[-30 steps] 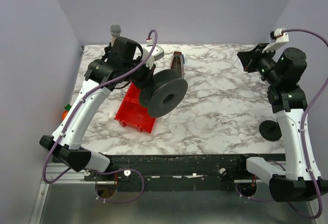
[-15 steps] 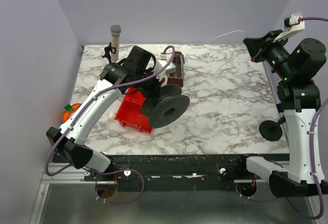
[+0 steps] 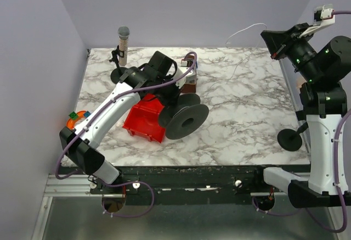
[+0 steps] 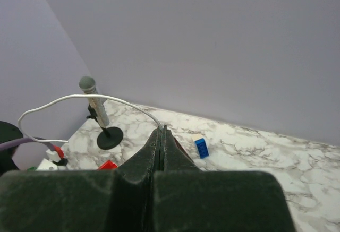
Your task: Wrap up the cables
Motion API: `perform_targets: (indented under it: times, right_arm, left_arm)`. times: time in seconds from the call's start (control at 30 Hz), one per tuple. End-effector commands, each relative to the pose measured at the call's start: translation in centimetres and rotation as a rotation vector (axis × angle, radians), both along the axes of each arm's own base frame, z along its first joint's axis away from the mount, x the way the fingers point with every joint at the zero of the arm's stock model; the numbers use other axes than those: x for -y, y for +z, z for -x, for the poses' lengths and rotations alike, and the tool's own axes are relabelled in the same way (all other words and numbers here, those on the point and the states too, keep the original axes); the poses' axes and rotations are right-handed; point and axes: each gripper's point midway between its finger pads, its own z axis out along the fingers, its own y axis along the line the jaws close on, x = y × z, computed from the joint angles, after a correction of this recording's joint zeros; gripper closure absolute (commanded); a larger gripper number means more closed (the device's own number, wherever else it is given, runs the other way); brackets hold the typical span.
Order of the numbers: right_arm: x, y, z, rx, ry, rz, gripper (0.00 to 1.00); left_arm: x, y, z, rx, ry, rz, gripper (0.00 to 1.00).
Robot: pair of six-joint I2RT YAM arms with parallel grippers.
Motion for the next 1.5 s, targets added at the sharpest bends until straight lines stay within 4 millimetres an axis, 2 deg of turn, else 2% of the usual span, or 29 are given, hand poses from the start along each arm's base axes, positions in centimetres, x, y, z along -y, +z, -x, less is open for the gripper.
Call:
perform_targets:
  times: [0.0, 0.1, 0.3, 0.4, 0.53, 0.7, 0.8, 0.93, 1.03, 1.2, 1.33, 1.47]
  right_arm:
    - [-2.4, 2.1, 0.1, 0.041, 0.104, -0.082, 0.99]
    - [-4.7, 2.1, -0.4, 0.044, 0.127, -0.083, 0.99]
    - [-9.8, 3.9, -0.3, 0.083, 0.230, -0.112, 0.99]
    - [-12.9, 3.5, -0.4, 0.066, 0.307, -0.130, 0.99]
    - [-16.2, 2.9, 0.9, 0.052, 0.396, -0.132, 0.99]
    - [-19.0, 2.1, 3.5, 0.039, 0.515, -0.166, 0.99]
    - [-20.8, 0.3, 4.8, -0.002, 0.582, -0.174, 0.99]
    - [-23.4, -3.0, 6.1, -0.082, 0.681, -0.181, 0.99]
    - [-24.4, -5.3, 6.7, -0.131, 0.722, -0.203, 0.99]
    - [-25.1, -9.3, 7.0, -0.212, 0.752, -0.253, 0.99]
    - [-25.2, -12.7, 6.9, -0.292, 0.743, -0.299, 0.99]
    - [-24.2, -15.2, 6.6, -0.352, 0.708, -0.358, 0.99]
  left_arm:
    - [2.4, 1.0, -1.8, -0.014, 0.081, 0.095, 1.00]
    - [3.5, 1.5, -2.7, -0.038, 0.146, 0.143, 1.00]
    - [4.9, 1.9, -4.9, -0.058, 0.253, 0.197, 1.00]
    - [5.6, 3.0, -5.7, -0.062, 0.302, 0.251, 1.00]
    - [5.1, 4.6, -7.9, -0.022, 0.384, 0.308, 1.00]
    - [3.7, 5.8, -12.0, 0.008, 0.507, 0.368, 1.00]
    - [3.1, 7.1, -14.1, 0.033, 0.549, 0.417, 1.00]
    - [2.0, 9.6, -16.5, 0.083, 0.599, 0.485, 1.00]
    - [0.9, 11.8, -17.8, 0.126, 0.634, 0.532, 1.00]
    - [-1.0, 14.6, -19.3, 0.153, 0.672, 0.603, 1.00]
    - [-2.4, 15.8, -19.3, 0.167, 0.687, 0.625, 1.00]
    - [-3.7, 16.8, -18.9, 0.177, 0.684, 0.648, 1.00]
